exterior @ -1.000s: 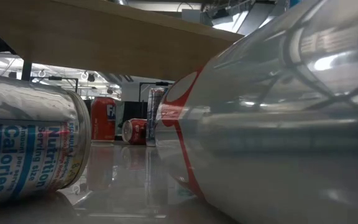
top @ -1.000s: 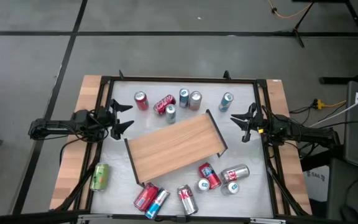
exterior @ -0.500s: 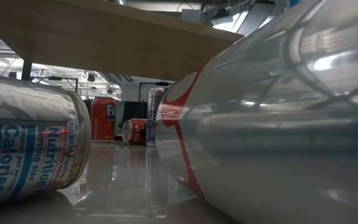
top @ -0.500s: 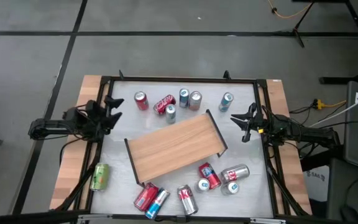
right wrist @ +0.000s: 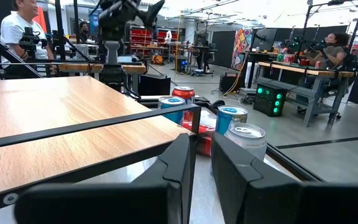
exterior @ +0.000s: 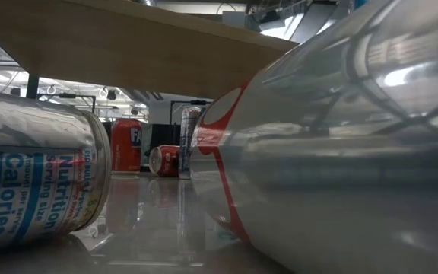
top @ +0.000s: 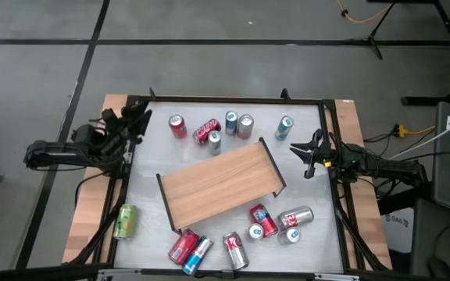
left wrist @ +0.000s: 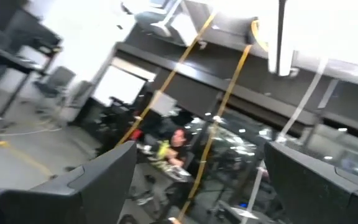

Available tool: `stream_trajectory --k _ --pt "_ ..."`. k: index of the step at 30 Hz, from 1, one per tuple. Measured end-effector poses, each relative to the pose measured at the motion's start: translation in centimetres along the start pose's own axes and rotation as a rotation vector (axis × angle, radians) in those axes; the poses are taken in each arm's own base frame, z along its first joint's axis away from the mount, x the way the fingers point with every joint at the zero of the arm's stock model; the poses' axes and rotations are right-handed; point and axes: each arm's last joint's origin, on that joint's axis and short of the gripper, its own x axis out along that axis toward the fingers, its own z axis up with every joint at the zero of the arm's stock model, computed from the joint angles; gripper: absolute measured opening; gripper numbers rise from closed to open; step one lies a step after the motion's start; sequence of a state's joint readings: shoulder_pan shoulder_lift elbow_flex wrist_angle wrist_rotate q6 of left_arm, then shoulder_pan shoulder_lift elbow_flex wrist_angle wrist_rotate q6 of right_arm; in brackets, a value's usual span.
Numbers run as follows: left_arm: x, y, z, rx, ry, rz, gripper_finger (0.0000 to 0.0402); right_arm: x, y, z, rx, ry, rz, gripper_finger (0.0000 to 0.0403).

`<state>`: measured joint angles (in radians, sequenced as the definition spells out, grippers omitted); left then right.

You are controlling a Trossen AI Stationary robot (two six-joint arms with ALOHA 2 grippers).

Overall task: Place canned beverage on shelf
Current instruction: Put the red soda can on the shelf

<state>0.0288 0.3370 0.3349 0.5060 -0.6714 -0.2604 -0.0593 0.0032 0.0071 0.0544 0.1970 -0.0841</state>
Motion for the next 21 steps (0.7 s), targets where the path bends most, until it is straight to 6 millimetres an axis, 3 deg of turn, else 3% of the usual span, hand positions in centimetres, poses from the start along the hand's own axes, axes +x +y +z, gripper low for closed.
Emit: stream_trajectory --k 14,21 --pt "7.1 -5.6 1.5 0.220 0.174 0.242 0.0347 0.0 0.0 0.0 0.000 0.000 0.000 0.0056" --pt "10.1 -6.9 2.2 0.189 0.219 0.320 0.0347 0.0 0.0 0.0 0.000 0.000 0.000 0.0056"
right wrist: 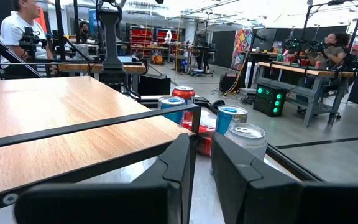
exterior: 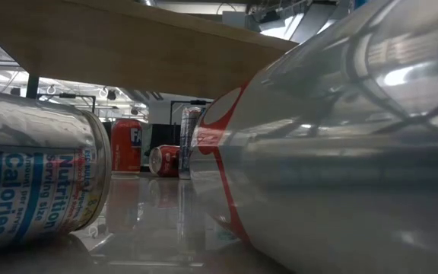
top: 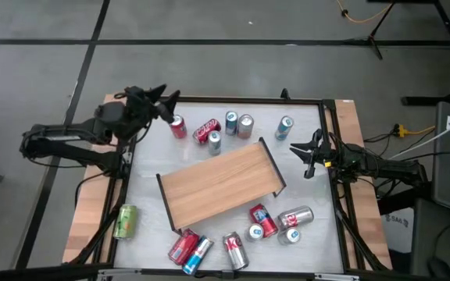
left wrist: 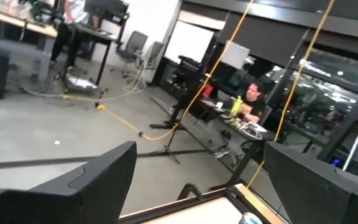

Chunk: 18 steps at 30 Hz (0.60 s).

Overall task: Place canned beverage on shelf
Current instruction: Put the red soda can on the shelf

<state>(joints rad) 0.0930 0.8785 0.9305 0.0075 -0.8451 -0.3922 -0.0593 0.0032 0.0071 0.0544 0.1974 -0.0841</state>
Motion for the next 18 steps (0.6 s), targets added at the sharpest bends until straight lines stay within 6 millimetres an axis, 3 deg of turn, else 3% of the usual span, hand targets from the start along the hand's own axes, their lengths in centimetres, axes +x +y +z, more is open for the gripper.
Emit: stream_trajectory --k 8,18 --pt "3.6 -0.3 -1.7 -0.115 0.200 0.017 0.0347 0.0 0.1 0.0 0.054 0.000 0.037 0.0056" --pt "8.9 1.9 -5.1 -0.373 0.426 0.088 0.0348 0.0 0.2 0.0 0.059 0.000 0.068 0.0056"
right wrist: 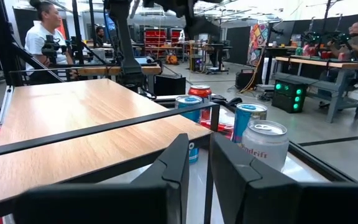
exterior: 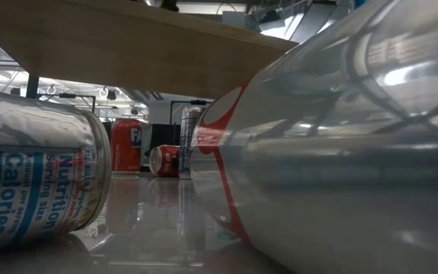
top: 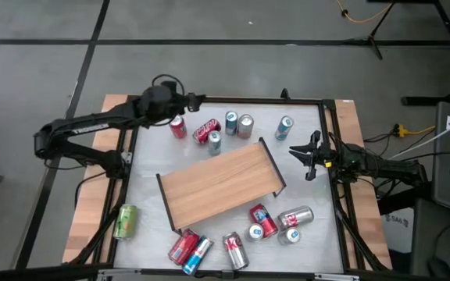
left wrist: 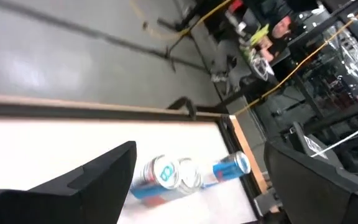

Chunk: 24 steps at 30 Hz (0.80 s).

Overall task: Place canned beverage on shelf
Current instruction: Put the red soda can on the shelf

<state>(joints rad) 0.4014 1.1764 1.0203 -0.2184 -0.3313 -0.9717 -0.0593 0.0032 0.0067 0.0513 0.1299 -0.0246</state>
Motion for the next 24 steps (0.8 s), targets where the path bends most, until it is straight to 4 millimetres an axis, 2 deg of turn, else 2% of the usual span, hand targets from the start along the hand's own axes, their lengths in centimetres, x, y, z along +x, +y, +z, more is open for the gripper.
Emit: stream_trajectory --k 5,11,15,20,24 --pt "1.7 1.3 1.0 -0.033 -0.007 0.046 0.0348 0.0 0.0 0.0 0.000 -0.001 0.000 0.0056" --pt "2.0 1.6 2.4 -0.056 -0.052 0.070 0.0347 0.0 0.0 0.0 0.001 -0.001 0.000 0.0056" --pt "0.9 0.5 4.4 -0.054 -0.058 0.100 0.0345 0.0 0.0 0.0 0.001 -0.002 0.000 0.0056" --pt "-1.5 -1.3 7.0 0.059 -0.027 0.167 0.0337 0.0 0.0 0.0 0.001 -0.002 0.000 0.0056" --pt "-3.4 -1.6 8.2 0.097 0.031 0.263 0.0336 0.0 0.0 0.0 0.001 -0.003 0.000 0.0056"
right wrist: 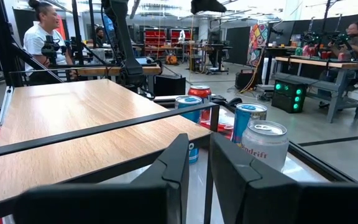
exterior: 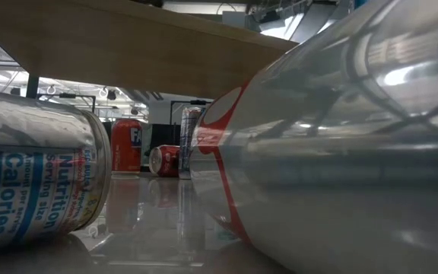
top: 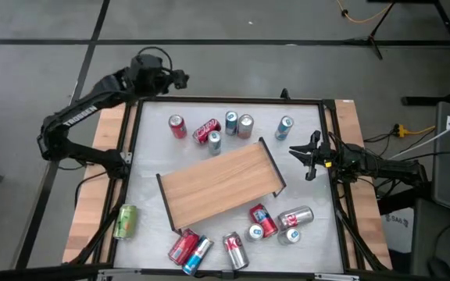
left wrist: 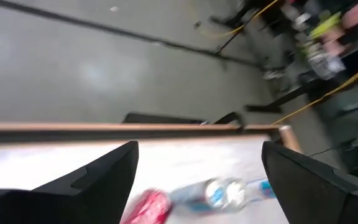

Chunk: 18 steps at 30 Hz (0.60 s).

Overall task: Place canned beverage on shelf
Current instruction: Put the red soda can on the shelf

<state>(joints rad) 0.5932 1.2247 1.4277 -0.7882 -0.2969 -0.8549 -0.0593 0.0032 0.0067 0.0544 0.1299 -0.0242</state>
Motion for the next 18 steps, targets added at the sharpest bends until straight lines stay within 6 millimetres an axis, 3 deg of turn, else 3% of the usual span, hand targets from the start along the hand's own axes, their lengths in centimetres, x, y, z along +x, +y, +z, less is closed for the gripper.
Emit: stream_trajectory --k 9,18 --pt "-0.6 2.2 -1.0 0.070 0.173 0.225 0.0336 0.0 0.0 0.0 0.000 0.000 0.000 0.0056" --pt "1.2 2.5 -1.9 0.117 0.255 0.340 0.0336 0.0 0.0 0.0 0.000 0.001 0.000 0.0056"
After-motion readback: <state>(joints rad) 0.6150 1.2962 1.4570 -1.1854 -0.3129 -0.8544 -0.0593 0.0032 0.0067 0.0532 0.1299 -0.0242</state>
